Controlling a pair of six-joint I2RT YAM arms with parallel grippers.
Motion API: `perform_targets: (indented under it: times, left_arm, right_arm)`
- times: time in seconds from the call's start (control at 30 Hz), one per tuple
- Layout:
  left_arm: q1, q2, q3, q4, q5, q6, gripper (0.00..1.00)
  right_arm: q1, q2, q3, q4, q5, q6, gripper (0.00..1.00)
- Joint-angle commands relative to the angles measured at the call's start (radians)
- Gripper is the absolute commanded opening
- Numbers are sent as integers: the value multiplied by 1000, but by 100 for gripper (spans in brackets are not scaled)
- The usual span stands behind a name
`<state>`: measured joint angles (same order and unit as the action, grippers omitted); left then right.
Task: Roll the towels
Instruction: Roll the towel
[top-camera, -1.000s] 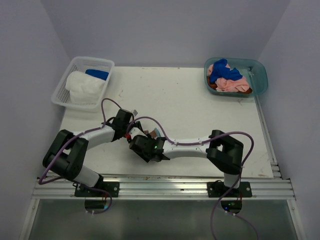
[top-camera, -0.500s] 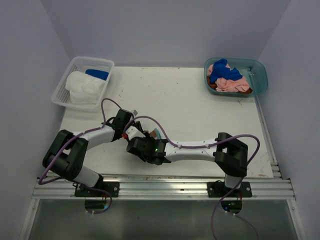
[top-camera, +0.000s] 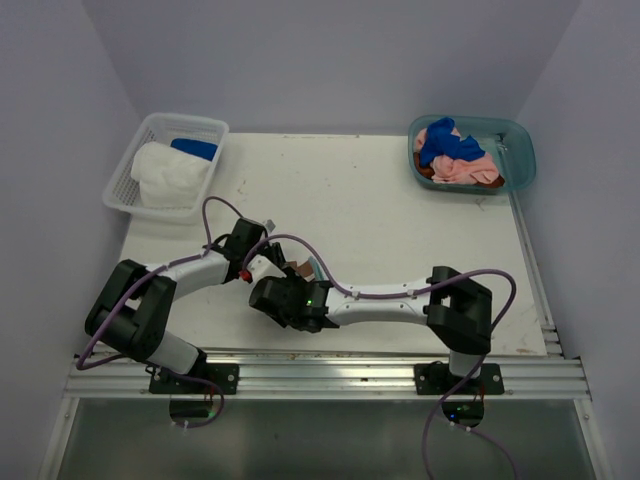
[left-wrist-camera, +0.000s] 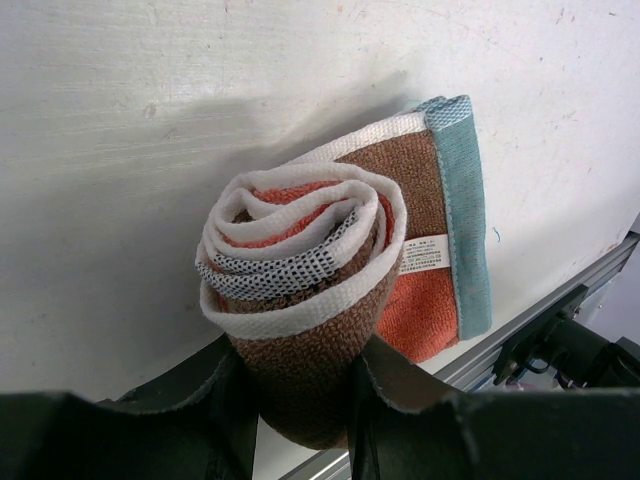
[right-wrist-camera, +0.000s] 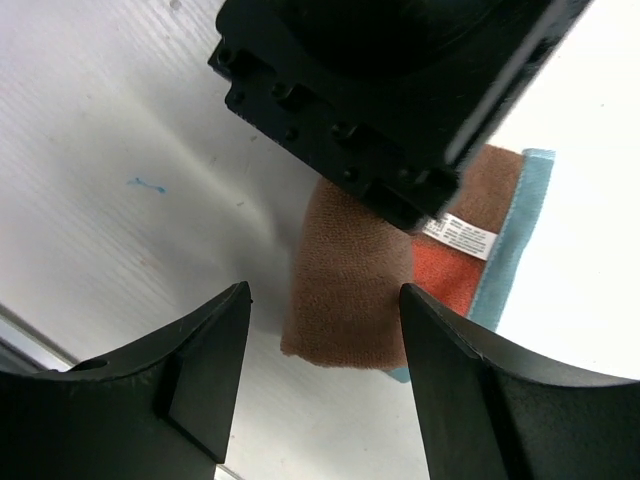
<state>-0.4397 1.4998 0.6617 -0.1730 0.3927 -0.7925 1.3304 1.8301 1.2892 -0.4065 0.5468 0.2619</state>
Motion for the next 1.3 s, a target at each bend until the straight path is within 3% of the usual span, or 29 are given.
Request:
perform_targets:
  times: [0.0,0.37,0.47,0.5,0.6,0.67,0.87,1.1,1.27]
  left_arm:
    - [1,-27,13,-22,-17,12,36]
    - [1,-46,13,-29,-17,7,37]
    - [1,-53,22,-42,-17,9,40]
    - [1,-56,26,-46,-17,9,42]
    - [2,-73,45,-74,-28,18,51]
    - [7,-78,73,-106,-34,27,59]
    - [42,-125,144,-169,-26,52,70]
    - [110,-176,184,-230,-15,90,71]
    - [113,-188,116,-201,14,93,73]
  right_arm:
    - [3,53,16,3,-8,25,65]
    - [-7,121,-2,9,18,92,62]
    - [-19,127,-8,2,21,124,47]
    - [-28,123,-11,0,16,132,34]
    - [-51,91,-42,24,-27,151,16]
    - [-62,66,-80,64,-57,154,11]
    - [-129,-58,-227,248,-284,151,3]
    - [-232,-176,-361,455,-583,189,0]
    - [-301,-196,-421,572,-780,261,0]
